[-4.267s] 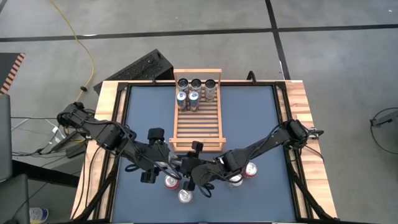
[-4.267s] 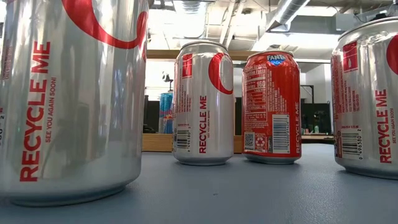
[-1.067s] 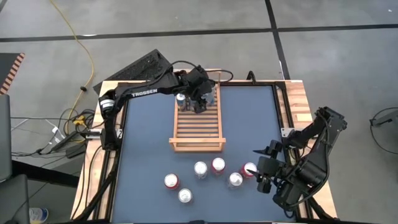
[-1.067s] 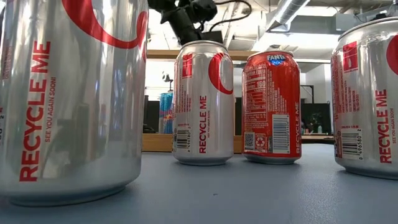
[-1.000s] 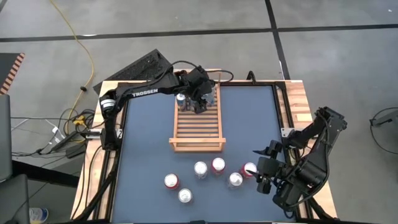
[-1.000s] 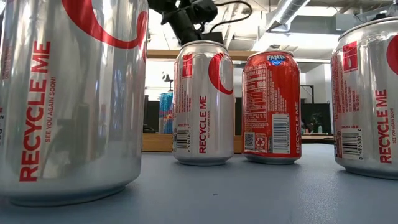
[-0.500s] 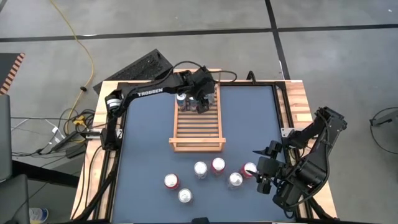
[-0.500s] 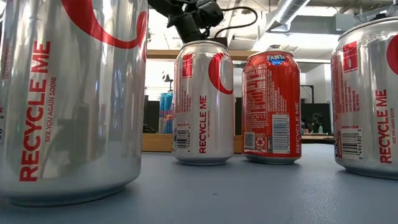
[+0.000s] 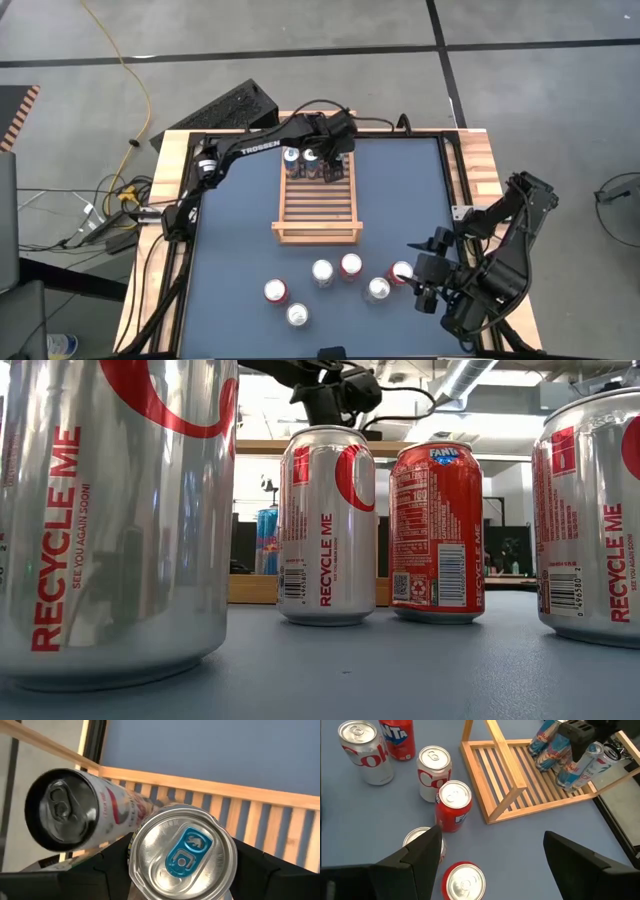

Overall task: Place canned beverage on shelf
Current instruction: Put the blue soda can on the shelf aligned with the other blue soda cans, then put the left orange soda can on the shelf

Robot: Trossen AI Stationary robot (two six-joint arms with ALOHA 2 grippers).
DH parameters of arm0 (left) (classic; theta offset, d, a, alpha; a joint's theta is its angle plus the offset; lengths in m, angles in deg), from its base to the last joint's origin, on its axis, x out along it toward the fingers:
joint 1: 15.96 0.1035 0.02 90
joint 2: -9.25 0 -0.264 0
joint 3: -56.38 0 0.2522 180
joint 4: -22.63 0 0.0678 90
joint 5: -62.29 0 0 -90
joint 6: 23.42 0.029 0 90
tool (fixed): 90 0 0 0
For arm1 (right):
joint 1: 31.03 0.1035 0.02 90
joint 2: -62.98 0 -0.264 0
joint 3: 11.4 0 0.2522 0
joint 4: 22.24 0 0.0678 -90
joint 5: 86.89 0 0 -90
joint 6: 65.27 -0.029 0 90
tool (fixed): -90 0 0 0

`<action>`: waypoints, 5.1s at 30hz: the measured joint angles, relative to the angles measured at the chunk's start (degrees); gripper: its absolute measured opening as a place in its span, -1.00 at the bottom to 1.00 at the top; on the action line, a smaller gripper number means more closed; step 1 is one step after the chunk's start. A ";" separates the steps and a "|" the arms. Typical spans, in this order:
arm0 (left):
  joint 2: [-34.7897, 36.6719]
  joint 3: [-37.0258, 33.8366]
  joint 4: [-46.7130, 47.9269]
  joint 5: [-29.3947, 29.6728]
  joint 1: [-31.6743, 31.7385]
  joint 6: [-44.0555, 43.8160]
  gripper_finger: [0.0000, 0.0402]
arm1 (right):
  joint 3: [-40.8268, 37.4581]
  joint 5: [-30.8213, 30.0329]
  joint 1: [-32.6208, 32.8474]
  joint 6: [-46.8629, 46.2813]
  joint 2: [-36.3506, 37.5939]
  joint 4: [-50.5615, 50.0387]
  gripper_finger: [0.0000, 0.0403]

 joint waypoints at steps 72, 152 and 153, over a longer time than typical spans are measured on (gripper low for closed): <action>-3.15 -1.03 0.93 -0.98 1.63 -14.04 0.18 | 0.02 0.39 -0.02 0.66 0.00 0.02 0.58; 13.43 8.21 31.99 64.74 -82.68 -67.02 0.73 | -1.97 22.95 -3.77 0.20 -0.33 0.69 0.58; 12.67 7.00 32.55 64.98 -82.88 -70.36 0.73 | -1.97 23.50 -3.65 0.14 -0.33 1.35 0.58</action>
